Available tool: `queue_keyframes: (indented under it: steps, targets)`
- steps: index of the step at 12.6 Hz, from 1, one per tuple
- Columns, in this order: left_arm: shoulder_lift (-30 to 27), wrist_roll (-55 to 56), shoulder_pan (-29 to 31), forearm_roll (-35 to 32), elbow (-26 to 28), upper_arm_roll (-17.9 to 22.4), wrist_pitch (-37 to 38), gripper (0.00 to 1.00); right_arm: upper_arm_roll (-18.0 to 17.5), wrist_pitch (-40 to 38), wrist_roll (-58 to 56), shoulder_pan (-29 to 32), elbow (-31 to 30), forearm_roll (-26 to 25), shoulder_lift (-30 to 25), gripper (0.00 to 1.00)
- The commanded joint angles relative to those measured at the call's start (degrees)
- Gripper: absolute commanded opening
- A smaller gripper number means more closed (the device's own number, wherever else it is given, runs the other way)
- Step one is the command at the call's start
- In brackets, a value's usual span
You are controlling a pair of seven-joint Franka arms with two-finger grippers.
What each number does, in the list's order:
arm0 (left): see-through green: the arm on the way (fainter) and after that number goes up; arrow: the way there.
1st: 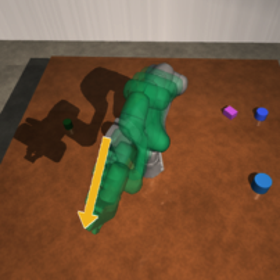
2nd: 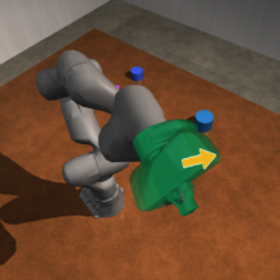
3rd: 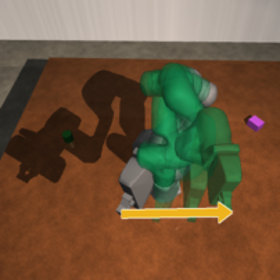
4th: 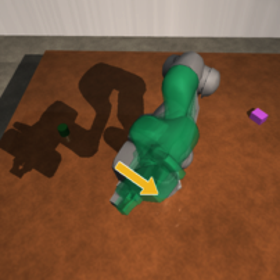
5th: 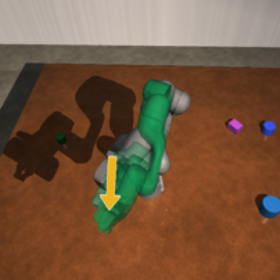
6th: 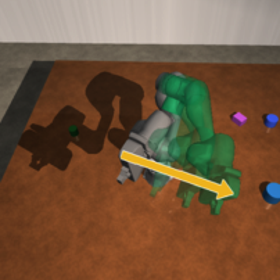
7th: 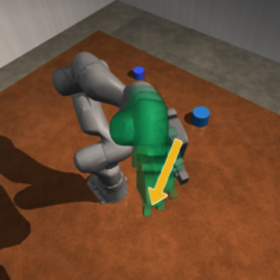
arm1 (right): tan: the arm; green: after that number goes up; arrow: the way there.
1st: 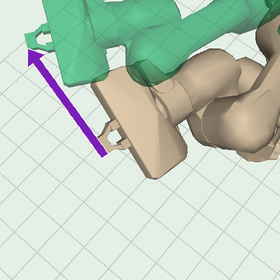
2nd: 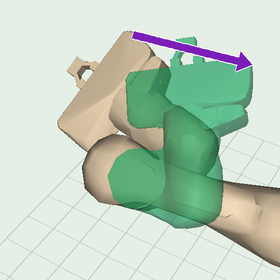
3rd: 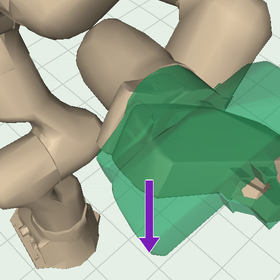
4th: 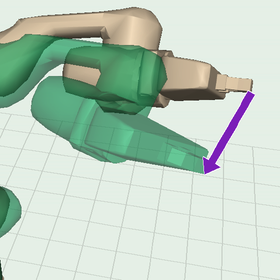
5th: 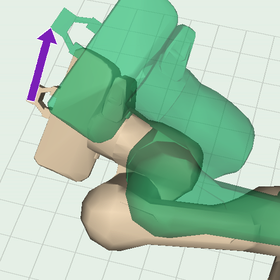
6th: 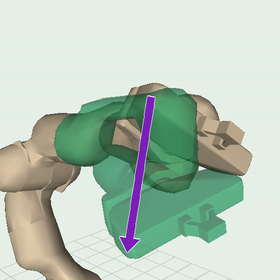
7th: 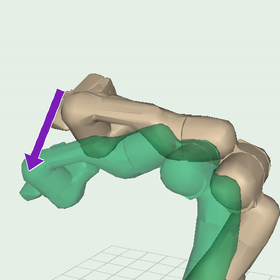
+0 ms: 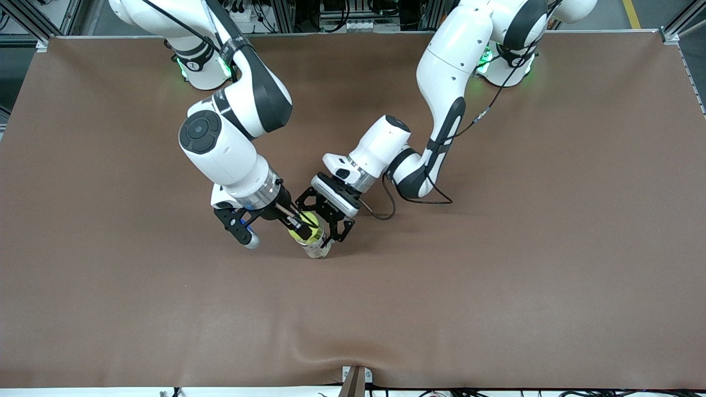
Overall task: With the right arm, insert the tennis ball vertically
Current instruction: 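Carry the second ball over the can opening with the right gripper, then open the right gripper to drop the second ball into the can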
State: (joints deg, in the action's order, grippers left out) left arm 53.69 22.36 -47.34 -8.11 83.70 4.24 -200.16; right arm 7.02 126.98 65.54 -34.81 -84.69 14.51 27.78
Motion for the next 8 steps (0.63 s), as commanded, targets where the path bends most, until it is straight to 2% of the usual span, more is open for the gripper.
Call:
queue_keyframes:
  steps: [1,2,3,4,8]
  targets:
    - [0.89,0.32,-0.65,0.82,-1.17,0.68,-1.02,1.00,-0.08,-0.59,0.82,0.01,1.99,0.16,1.05,0.00]
    - [0.89,0.32,-0.65,0.91,-1.17,0.68,-1.02,1.00,-0.08,-0.59,0.73,0.01,1.90,-0.01,1.05,0.03]
    - [0.89,0.32,-0.56,0.82,-1.17,0.68,-1.02,1.00,-0.08,-0.50,0.82,0.09,1.81,-0.62,1.05,0.69]
    - [0.89,0.32,-0.56,0.82,-1.17,0.68,-1.02,1.00,-0.08,-0.42,0.99,0.01,1.73,-1.15,1.05,1.00]
    - [0.89,0.32,-0.56,0.82,-1.17,0.68,-1.02,1.00,-0.17,-0.77,0.82,0.01,1.99,-1.68,0.79,1.00]
